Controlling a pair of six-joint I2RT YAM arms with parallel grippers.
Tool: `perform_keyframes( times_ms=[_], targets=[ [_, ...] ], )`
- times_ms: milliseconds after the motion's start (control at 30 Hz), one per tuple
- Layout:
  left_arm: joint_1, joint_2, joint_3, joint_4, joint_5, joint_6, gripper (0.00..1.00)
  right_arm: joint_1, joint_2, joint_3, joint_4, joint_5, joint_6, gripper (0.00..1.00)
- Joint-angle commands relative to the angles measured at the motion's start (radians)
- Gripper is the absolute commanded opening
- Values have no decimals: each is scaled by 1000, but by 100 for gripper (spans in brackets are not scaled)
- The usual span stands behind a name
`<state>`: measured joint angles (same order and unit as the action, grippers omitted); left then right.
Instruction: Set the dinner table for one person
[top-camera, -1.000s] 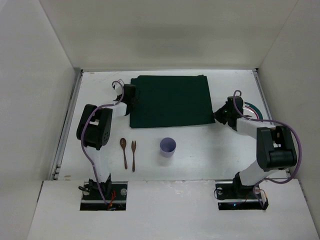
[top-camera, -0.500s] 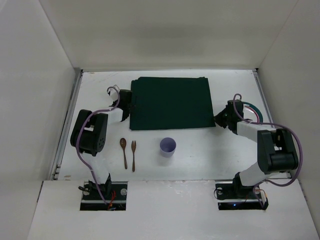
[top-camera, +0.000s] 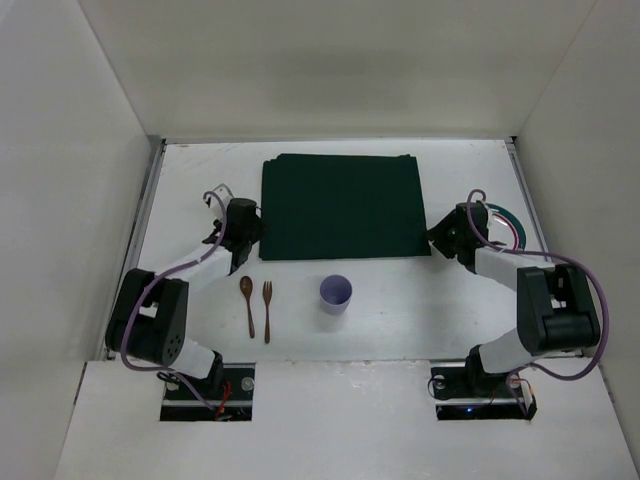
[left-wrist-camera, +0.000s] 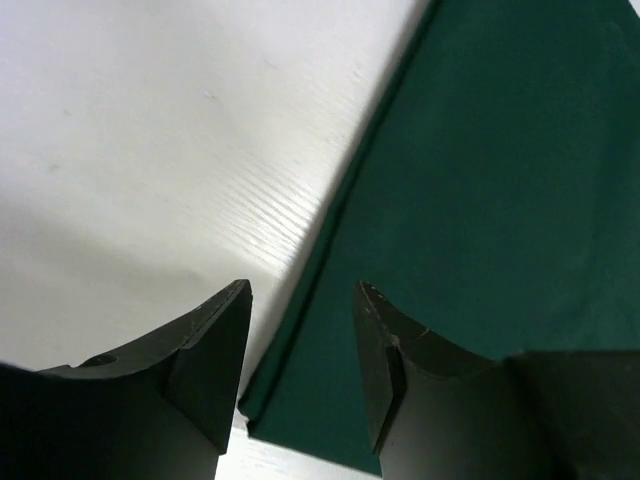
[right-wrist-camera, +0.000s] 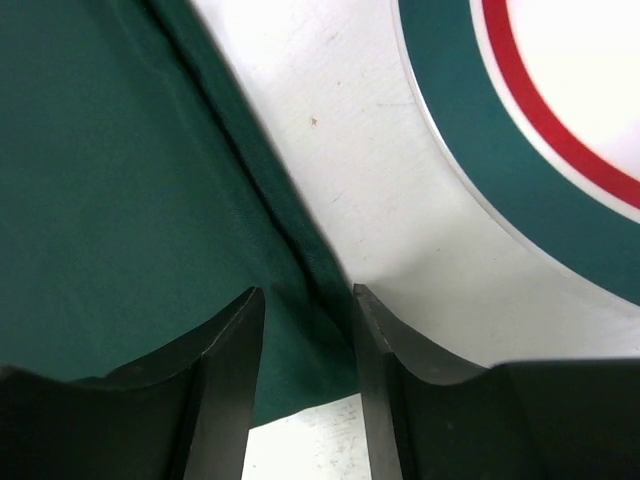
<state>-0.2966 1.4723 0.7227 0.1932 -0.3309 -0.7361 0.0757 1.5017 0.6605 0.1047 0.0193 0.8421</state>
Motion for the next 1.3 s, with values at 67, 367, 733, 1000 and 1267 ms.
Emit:
perform_keyframes(
  times_ms=[67,367,733,1000,1267],
  targets=[
    [-55,12,-51,-24,4,35,42,22,-31,2,1,73,-41,33],
    [-62,63,-63,-15,30,35,18,42,-24,17,-45,79,-55,10],
    [-68,-56,-154,-20,12,23,9,62,-77,-21,-80,110,-55,6],
    [-91,-217,-178,-14,-54,49,45,83,-162,-25,-91,113,-83,53],
    [-124,-444,-232,43,-103,106,59,78,-417,-48,-184,185,-80,67]
  ],
)
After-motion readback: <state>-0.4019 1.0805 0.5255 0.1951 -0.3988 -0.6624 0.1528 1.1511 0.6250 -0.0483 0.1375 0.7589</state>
